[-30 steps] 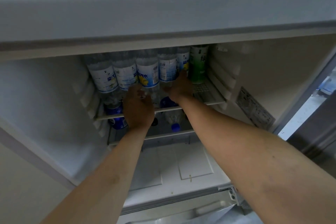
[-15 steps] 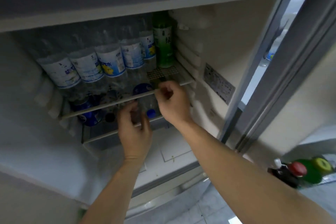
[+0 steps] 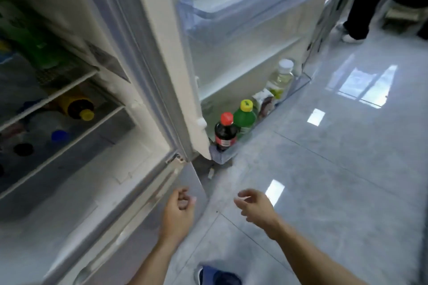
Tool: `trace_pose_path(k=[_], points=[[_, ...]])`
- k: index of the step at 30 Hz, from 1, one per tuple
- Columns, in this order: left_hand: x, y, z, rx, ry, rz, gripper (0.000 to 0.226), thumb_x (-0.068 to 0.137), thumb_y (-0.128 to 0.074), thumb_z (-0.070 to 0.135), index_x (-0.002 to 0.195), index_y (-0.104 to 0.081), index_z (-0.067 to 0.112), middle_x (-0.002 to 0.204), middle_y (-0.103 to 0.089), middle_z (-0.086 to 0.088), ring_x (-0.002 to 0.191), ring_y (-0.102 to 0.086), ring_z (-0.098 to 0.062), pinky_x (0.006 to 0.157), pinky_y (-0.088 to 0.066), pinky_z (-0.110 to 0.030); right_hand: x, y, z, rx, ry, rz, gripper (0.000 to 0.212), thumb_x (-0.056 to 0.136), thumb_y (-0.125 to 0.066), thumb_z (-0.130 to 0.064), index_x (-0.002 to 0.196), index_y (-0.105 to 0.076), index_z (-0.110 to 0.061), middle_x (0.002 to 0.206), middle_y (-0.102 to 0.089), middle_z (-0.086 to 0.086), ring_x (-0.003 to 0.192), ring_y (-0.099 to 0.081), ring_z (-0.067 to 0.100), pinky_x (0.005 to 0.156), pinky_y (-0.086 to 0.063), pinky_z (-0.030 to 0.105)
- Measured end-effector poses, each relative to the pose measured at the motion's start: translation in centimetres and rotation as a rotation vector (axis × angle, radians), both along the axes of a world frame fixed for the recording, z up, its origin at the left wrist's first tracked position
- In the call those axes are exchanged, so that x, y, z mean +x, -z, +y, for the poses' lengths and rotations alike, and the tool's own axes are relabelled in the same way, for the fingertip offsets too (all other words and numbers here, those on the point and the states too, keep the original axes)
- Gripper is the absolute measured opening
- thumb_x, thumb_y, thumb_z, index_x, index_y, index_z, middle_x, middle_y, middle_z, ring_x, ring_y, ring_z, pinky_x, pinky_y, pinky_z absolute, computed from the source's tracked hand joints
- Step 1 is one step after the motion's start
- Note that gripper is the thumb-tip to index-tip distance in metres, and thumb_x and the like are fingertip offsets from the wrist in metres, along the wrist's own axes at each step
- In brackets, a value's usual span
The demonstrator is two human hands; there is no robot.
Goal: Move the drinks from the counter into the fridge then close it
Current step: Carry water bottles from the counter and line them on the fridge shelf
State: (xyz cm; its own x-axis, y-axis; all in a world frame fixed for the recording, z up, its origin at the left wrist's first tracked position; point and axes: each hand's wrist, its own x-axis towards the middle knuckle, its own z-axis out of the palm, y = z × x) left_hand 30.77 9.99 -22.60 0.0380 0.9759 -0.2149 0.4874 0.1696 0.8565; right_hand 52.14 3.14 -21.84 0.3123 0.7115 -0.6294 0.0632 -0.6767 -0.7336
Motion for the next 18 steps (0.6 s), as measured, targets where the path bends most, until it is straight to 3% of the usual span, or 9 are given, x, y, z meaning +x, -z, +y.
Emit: trace_pose_path(k=[2, 4, 8, 11, 13, 16, 18], points=[[1.0, 3.5, -2.2, -0.253, 0.009, -0.026, 0.021, 0.092, -0.066, 0.017, 0.111, -0.058, 0.022, 0.103, -0.067, -0.006, 0.083, -0.065, -0.022, 0.057, -0.051, -0.029, 3.7, 2.4, -4.6, -0.069, 0.178, 0.049, 0.026, 0.090, -0.071, -0.028, 0.112, -0.063, -0.015, 0.094, -0.067, 0.006, 0.074, -0.064, 0.019, 0.060, -0.050, 0.027], [0.6, 6.6, -4.9, -0.419, -0.001, 0.029, 0.027, 0.093, -0.066, 0.015, 0.118, -0.057, 0.012, 0.110, -0.066, -0.012, 0.075, -0.062, -0.022, 0.051, -0.049, -0.026, 6.6, 4.3, -9.3, -0.106, 0.317, 0.084, 0.026, 0.090, -0.070, -0.023, 0.111, -0.063, -0.010, 0.086, -0.064, 0.008, 0.065, -0.056, 0.019, 0.055, -0.044, 0.027], [-2.8, 10.2, -10.0, -0.583, 0.025, 0.305, 0.035, 0.087, -0.072, 0.019, 0.118, -0.061, 0.006, 0.117, -0.066, -0.017, 0.091, -0.065, -0.031, 0.078, -0.057, -0.043, 10.3, 6.7, -18.0, -0.178, 0.479, 0.077, 0.021, 0.091, -0.068, -0.021, 0.106, -0.062, -0.008, 0.075, -0.060, 0.006, 0.056, -0.050, 0.018, 0.053, -0.040, 0.026], [-4.8, 10.3, -12.3, -0.665, -0.002, 0.407, 0.039, 0.085, -0.075, 0.021, 0.116, -0.063, 0.002, 0.118, -0.064, -0.020, 0.101, -0.064, -0.037, 0.085, -0.057, -0.047, 11.7, 7.8, -23.5, -0.259, 0.556, 0.068, 0.020, 0.092, -0.066, -0.018, 0.104, -0.063, -0.003, 0.074, -0.058, 0.008, 0.058, -0.049, 0.021, 0.053, -0.039, 0.027], [-5.4, 9.8, -13.3, -0.681, -0.007, 0.437, 0.036, 0.084, -0.076, 0.019, 0.111, -0.065, 0.000, 0.112, -0.067, -0.023, 0.100, -0.065, -0.039, 0.089, -0.055, -0.049, 12.1, 8.3, -26.8, -0.315, 0.610, 0.066, 0.020, 0.093, -0.065, -0.018, 0.102, -0.064, 0.000, 0.074, -0.058, 0.009, 0.061, -0.050, 0.022, 0.055, -0.040, 0.029], [-5.3, 8.9, -13.9, -0.681, -0.001, 0.462, 0.028, 0.084, -0.075, 0.014, 0.105, -0.066, -0.003, 0.085, -0.069, -0.022, 0.080, -0.066, -0.036, 0.078, -0.054, -0.044, 12.1, 9.0, -30.4, -0.392, 0.679, 0.077, 0.021, 0.093, -0.065, -0.021, 0.100, -0.064, -0.002, 0.077, -0.060, 0.009, 0.065, -0.052, 0.022, 0.058, -0.044, 0.030], [-4.7, 8.8, -13.6, -0.695, 0.016, 0.477, 0.027, 0.086, -0.073, 0.012, 0.105, -0.064, -0.005, 0.080, -0.066, -0.022, 0.073, -0.063, -0.034, 0.072, -0.052, -0.041, 12.1, 9.3, -32.2, -0.423, 0.741, 0.084, 0.020, 0.094, -0.064, -0.021, 0.102, -0.065, -0.003, 0.082, -0.062, 0.009, 0.068, -0.055, 0.022, 0.059, -0.046, 0.029]])
